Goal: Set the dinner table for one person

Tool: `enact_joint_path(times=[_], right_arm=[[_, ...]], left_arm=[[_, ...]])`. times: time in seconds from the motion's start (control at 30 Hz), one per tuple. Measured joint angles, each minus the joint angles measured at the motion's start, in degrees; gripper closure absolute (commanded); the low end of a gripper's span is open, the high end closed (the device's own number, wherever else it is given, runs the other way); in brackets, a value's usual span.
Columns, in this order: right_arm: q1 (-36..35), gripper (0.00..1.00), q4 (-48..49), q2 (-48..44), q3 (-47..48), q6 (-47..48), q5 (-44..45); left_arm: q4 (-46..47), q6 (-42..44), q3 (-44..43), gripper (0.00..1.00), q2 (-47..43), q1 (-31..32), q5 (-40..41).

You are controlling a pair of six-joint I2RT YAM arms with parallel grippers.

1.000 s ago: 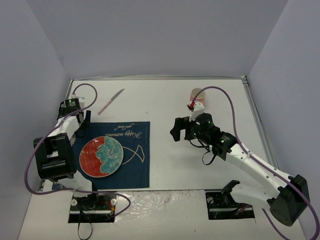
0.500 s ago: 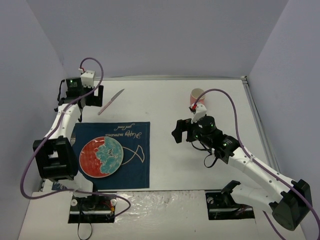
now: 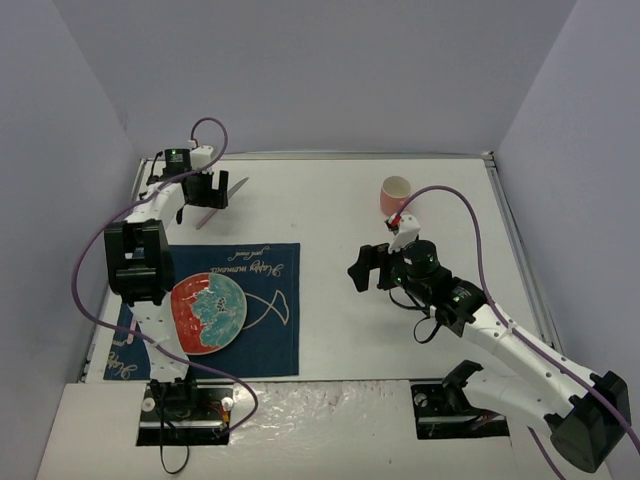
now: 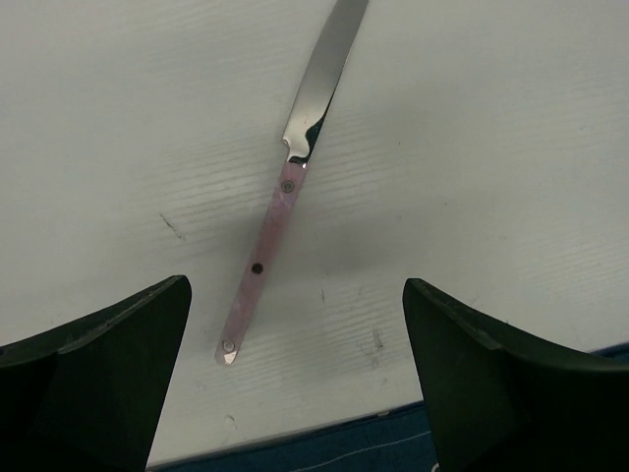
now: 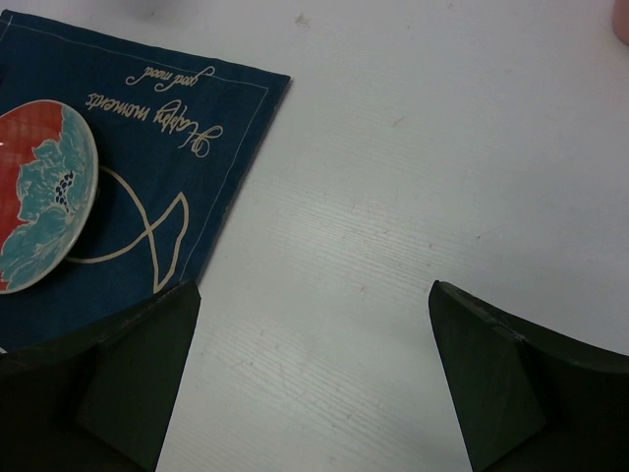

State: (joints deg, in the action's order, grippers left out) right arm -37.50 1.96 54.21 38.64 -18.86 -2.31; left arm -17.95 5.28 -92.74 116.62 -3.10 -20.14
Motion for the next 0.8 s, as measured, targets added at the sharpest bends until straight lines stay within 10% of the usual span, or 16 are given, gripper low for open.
enact_joint_path(times=[0.8], right_arm=[[0.0, 0.01, -0.02, -1.64, -2.29, -3.52, 0.61]], left_arm=[[-4.74, -0.08, -12.1, 0.33, 14.03, 1.58, 1.9]])
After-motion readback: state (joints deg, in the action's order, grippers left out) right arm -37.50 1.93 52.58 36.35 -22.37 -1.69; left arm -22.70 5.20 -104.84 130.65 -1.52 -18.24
